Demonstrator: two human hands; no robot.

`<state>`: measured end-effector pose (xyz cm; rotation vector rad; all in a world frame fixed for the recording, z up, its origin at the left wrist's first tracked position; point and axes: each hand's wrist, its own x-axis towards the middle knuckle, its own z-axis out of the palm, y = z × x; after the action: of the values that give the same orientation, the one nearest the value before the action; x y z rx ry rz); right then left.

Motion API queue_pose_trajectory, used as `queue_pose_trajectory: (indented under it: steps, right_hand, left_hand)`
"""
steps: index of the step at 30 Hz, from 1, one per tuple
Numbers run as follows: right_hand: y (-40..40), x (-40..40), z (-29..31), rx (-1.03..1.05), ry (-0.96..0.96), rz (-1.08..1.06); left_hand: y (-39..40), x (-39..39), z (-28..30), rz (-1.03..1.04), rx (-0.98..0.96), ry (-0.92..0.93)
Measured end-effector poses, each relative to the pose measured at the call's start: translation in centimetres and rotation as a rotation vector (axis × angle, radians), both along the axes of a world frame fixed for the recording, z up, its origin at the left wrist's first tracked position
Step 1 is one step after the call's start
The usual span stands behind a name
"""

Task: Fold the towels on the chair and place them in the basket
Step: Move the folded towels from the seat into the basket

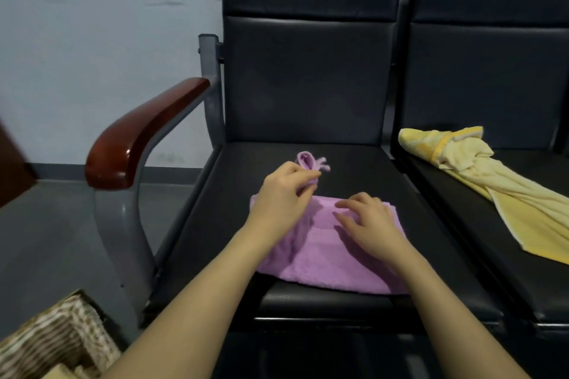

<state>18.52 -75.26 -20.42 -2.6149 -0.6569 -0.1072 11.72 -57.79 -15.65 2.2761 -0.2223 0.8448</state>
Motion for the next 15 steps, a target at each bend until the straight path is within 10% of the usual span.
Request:
queue_pose_trajectory:
  steps: [15]
  right_hand:
    - [-8.9, 0.8, -1.8, 0.63, 0.209, -0.308]
  left_hand:
    - [-11.3, 5.1, -0.8, -0.138, 0.022, 0.239]
